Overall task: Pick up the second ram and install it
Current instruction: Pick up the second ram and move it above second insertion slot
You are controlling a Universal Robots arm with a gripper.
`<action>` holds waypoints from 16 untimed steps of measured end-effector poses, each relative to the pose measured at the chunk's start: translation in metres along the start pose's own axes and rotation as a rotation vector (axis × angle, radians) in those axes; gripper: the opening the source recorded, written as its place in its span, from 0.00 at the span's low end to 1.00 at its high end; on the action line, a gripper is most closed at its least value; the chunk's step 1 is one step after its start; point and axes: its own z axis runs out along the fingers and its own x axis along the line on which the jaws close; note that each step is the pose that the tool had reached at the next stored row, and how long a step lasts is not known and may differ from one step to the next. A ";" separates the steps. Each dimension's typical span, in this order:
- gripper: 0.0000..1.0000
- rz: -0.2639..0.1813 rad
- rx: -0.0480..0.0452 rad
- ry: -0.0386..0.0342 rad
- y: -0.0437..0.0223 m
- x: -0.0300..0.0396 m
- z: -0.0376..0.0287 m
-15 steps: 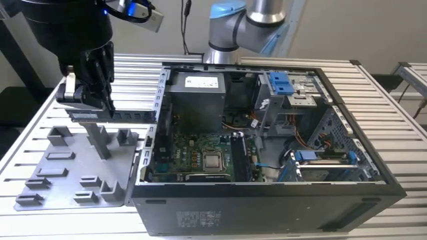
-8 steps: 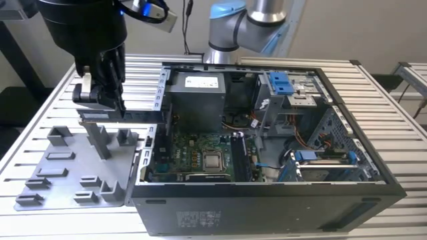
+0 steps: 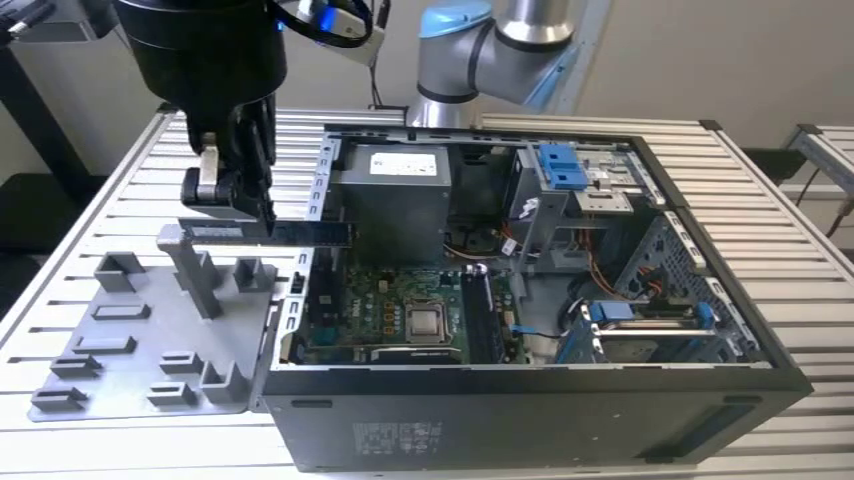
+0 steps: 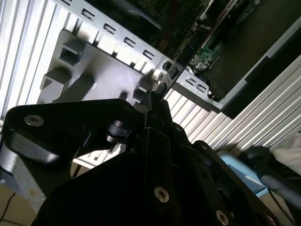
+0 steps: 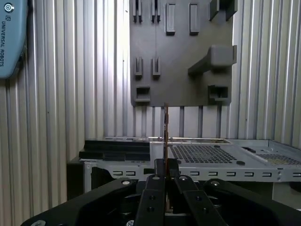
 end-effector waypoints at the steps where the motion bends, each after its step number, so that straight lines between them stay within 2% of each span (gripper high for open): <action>1: 0.14 0.000 0.0001 0.0000 -0.0026 0.0000 0.0000; 16: 0.14 -0.007 -0.0001 0.0001 -0.0457 -0.0001 -0.0014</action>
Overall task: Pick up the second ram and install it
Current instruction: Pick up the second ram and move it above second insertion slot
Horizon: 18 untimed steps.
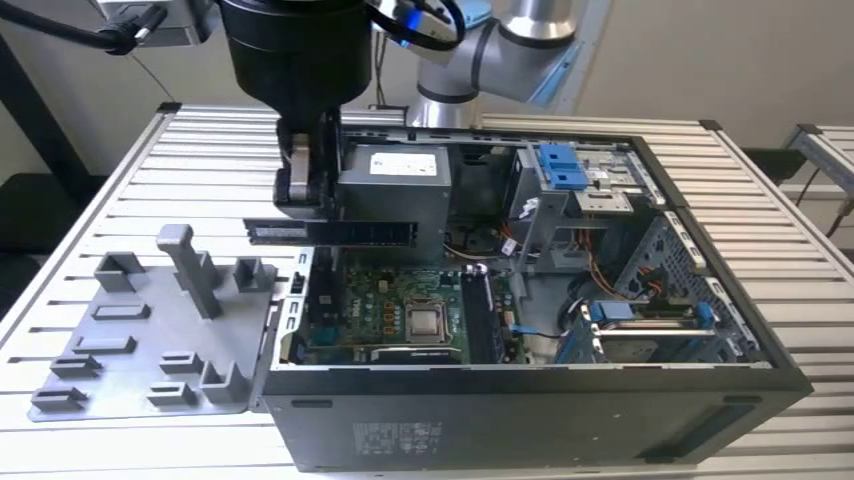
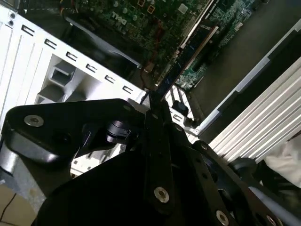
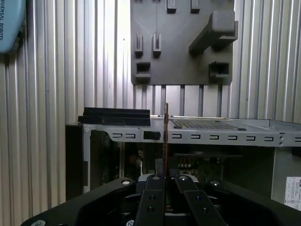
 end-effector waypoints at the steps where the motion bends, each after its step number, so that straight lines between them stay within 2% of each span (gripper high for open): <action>1: 0.14 -0.001 -0.0001 0.0000 -0.0037 0.0000 -0.0001; 18: 0.14 -0.012 -0.0003 0.0004 -0.0581 0.0002 -0.0019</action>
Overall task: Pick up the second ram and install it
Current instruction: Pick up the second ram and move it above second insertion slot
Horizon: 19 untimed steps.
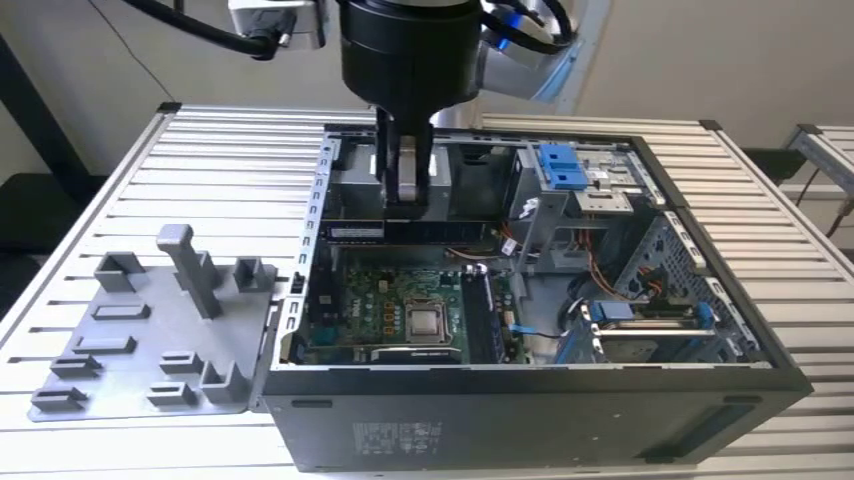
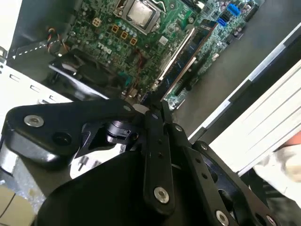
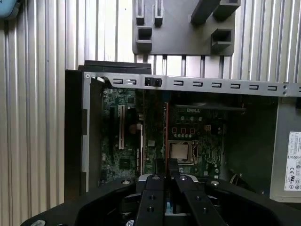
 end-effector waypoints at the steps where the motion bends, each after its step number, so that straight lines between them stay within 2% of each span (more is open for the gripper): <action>1: 0.14 -0.001 -0.0001 0.0001 -0.0029 0.0000 -0.0002; 19: 0.14 -0.012 -0.0003 0.0004 -0.0525 0.0008 -0.0017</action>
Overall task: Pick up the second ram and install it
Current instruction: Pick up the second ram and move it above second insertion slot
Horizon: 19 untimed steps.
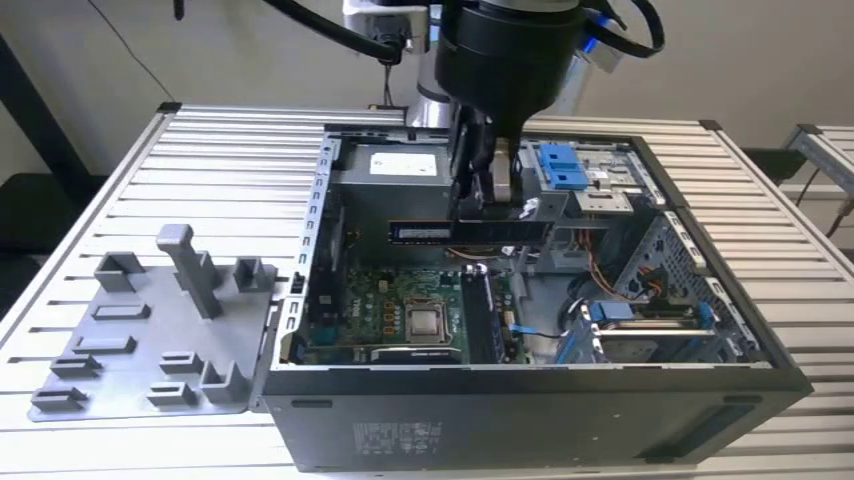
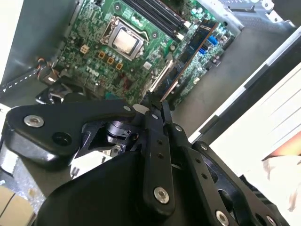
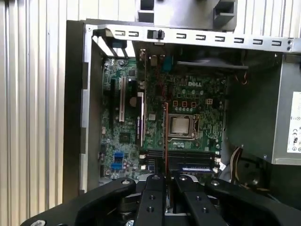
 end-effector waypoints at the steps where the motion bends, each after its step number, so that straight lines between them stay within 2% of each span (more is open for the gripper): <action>1: 0.14 -0.001 -0.0001 0.0001 -0.0029 0.0001 -0.0001; 14: 0.14 -0.009 -0.0002 0.0003 -0.0369 0.0010 -0.0012; 19: 0.14 -0.003 -0.0001 0.0001 -0.0374 -0.0002 -0.0012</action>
